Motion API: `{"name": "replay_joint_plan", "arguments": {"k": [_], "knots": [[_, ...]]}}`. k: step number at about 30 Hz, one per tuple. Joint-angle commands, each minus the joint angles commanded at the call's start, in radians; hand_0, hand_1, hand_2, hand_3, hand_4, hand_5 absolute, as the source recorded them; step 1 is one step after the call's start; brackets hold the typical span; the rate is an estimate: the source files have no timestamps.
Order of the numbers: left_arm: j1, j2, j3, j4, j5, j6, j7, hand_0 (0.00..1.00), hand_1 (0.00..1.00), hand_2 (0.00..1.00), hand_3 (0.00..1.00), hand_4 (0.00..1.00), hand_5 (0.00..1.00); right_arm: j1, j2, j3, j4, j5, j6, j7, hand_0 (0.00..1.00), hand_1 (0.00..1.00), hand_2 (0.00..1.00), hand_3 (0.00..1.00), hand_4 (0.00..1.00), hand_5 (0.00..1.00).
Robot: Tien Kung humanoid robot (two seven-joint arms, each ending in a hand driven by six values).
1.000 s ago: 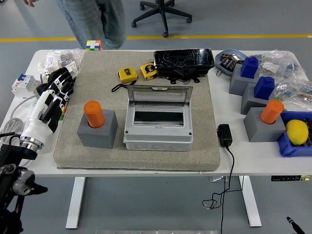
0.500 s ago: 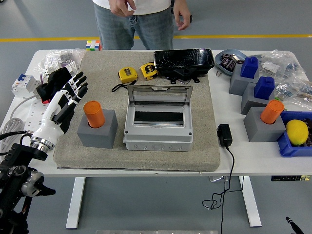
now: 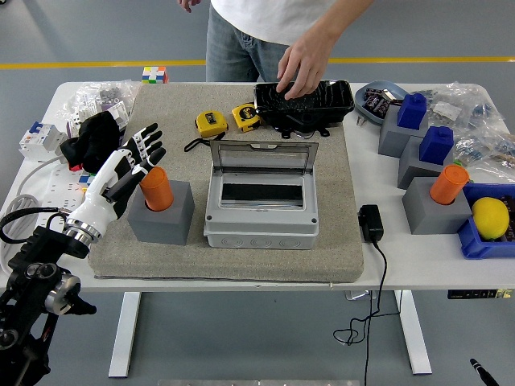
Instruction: Fetch the battery,place it into the box,close the lid of the box
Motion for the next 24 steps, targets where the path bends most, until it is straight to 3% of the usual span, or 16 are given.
{"name": "replay_joint_plan", "arguments": {"k": [10,24], "knots": [[-0.008,-0.017,-0.008,0.021,-0.012,0.013,-0.019,0.998,0.998,0.998,0.998,0.998,0.510,0.001,0.003,0.002,0.000,0.000,0.000,0.002,0.775,0.721,0.742,0.740,0.948,0.835],[-0.019,-0.031,-0.026,0.063,0.018,0.019,-0.025,0.998,0.998,0.998,0.998,0.998,0.509,0.002,0.003,-0.001,0.000,0.002,0.000,0.001,0.774,0.721,0.741,0.739,0.949,0.837]]}}
